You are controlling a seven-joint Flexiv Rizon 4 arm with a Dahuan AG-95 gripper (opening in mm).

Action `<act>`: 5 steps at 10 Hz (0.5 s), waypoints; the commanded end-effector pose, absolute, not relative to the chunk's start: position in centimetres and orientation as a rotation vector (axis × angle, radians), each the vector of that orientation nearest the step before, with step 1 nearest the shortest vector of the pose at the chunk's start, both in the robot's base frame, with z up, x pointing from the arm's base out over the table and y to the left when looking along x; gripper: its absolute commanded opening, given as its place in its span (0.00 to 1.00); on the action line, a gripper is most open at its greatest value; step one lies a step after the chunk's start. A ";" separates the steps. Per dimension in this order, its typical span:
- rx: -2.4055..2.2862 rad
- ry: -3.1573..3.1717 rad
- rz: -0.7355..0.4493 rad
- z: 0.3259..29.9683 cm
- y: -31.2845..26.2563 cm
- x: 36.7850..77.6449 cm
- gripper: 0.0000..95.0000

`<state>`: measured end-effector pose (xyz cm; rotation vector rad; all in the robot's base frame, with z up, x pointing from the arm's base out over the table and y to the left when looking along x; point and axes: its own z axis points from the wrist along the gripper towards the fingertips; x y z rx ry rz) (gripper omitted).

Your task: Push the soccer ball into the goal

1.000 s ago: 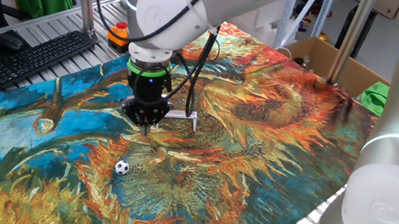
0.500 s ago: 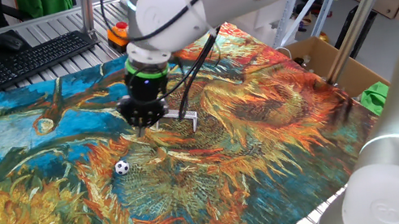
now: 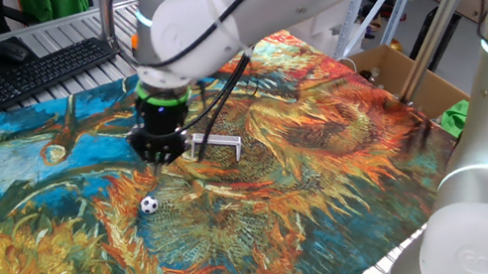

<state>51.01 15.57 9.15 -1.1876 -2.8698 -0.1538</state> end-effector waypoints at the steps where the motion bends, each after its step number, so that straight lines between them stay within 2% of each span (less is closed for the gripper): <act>1: -1.264 -2.844 -0.157 8.5 16.3 51.3 0.00; 5: -1.362 -2.809 -0.150 7.3 17.9 51.4 0.00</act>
